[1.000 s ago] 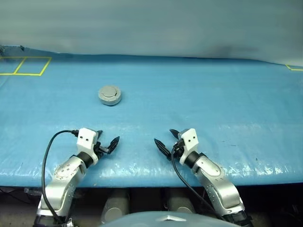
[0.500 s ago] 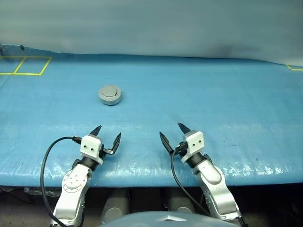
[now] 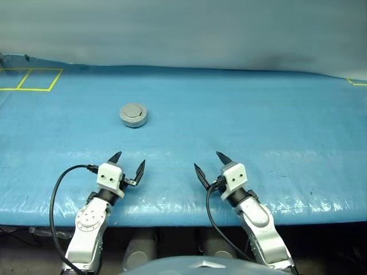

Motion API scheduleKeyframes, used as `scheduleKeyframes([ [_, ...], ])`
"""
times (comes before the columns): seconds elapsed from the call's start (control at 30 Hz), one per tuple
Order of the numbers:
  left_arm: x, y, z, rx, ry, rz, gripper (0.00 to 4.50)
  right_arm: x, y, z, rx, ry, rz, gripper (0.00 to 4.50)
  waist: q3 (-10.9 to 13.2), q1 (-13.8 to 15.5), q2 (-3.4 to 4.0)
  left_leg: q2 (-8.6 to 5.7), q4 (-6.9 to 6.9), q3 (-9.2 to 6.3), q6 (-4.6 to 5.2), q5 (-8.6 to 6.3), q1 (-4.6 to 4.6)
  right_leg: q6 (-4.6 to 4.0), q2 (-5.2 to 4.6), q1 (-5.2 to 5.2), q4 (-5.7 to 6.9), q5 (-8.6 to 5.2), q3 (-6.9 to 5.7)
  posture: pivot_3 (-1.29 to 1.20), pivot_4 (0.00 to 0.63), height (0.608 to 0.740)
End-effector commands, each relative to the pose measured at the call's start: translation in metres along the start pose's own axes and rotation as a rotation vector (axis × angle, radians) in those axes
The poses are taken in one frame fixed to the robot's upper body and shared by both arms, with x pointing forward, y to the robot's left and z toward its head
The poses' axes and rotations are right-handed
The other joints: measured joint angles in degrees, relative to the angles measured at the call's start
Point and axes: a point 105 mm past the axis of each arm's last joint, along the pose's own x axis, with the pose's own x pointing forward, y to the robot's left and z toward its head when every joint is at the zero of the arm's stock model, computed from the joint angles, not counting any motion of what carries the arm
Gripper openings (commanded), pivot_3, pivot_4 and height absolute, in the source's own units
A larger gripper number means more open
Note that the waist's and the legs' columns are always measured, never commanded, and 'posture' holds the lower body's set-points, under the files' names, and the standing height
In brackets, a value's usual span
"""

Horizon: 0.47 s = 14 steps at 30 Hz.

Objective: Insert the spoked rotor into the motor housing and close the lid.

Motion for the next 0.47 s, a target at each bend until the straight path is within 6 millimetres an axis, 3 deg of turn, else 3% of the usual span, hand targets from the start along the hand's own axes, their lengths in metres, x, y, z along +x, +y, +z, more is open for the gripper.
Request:
scheduleKeyframes([
  [0.03,0.0008,0.0011,0.0095,0.016,-0.048,0.006,4.48,-0.0008,-0.0006,0.0053,-0.003,-0.026,-0.004,4.50,0.0,0.0,0.00,0.00,0.00,0.00,0.00,0.00,0.00,0.00,0.00,0.00,0.00,0.00,0.00,0.00,0.150,0.740],
  [0.47,-0.0024,-0.0011,0.0095,0.022,-0.074,0.008,4.48,-0.0023,0.0013,0.0043,0.017,-0.030,0.019,4.50,0.0,0.0,0.00,0.00,0.01,-0.01,0.00,0.00,0.01,0.00,0.00,0.02,0.01,0.00,-0.01,0.00,0.150,0.740],
])
